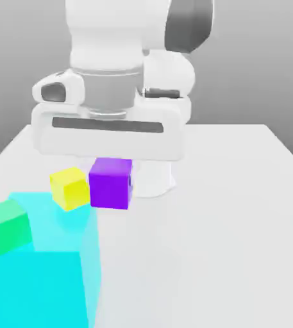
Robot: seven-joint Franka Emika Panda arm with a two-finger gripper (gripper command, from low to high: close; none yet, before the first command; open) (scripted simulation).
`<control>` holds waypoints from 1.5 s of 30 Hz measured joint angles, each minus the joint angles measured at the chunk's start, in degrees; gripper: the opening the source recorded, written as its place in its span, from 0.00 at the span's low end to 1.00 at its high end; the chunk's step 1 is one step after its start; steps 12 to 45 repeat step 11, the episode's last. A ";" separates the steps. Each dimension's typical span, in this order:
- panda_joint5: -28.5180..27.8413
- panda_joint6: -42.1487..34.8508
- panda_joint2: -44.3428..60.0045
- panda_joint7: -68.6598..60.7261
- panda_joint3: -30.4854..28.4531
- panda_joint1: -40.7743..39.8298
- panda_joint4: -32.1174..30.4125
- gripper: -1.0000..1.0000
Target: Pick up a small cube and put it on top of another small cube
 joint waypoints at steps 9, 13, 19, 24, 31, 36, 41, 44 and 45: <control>-0.36 4.19 -4.31 4.80 -2.54 -4.61 -8.43 1.00; -0.36 4.19 -4.31 4.80 -2.54 -4.61 -8.43 1.00; -0.36 4.19 -4.31 4.80 -2.54 -4.61 -8.43 1.00; -0.36 4.19 -4.31 4.80 -2.54 -4.61 -8.43 1.00; -0.36 4.19 -4.31 4.80 -2.54 -4.61 -8.43 1.00; -0.36 4.19 -4.31 4.80 -2.54 -4.61 -8.43 1.00; -0.36 4.19 -4.31 4.80 -2.54 -4.61 -8.43 1.00; -0.36 4.19 -4.31 4.80 -2.54 -4.61 -8.43 1.00; -0.36 4.19 -4.31 4.80 -2.54 -4.61 -8.43 1.00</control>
